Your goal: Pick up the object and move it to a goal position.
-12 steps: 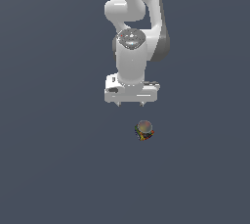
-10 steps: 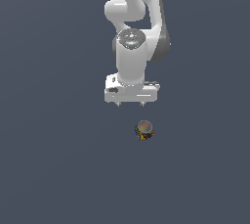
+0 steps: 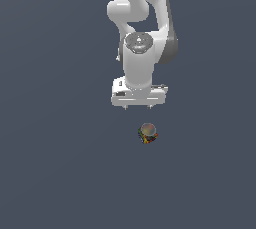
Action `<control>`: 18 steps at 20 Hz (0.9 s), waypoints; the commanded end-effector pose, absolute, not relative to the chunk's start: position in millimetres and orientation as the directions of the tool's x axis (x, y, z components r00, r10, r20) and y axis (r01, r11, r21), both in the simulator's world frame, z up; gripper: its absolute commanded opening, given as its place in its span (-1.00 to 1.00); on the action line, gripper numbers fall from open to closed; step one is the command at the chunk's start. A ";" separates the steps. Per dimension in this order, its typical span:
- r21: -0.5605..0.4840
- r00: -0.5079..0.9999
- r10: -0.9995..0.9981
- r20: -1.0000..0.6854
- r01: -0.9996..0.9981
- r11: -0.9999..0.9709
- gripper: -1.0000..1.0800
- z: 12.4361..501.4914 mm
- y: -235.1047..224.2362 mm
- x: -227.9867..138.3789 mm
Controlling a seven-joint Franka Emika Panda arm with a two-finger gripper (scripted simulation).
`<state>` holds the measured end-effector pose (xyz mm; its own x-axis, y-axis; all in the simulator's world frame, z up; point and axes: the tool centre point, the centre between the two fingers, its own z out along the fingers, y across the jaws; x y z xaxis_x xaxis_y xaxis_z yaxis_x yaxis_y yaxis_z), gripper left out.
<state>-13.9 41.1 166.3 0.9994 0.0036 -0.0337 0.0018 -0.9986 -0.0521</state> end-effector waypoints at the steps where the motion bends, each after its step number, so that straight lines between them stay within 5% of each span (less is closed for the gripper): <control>1: -0.054 0.999 0.003 -0.035 0.001 -0.999 0.92 166.0 41.9 -13.8; 18: -0.018 0.962 0.271 -0.010 0.271 -0.962 0.92 130.8 71.5 25.4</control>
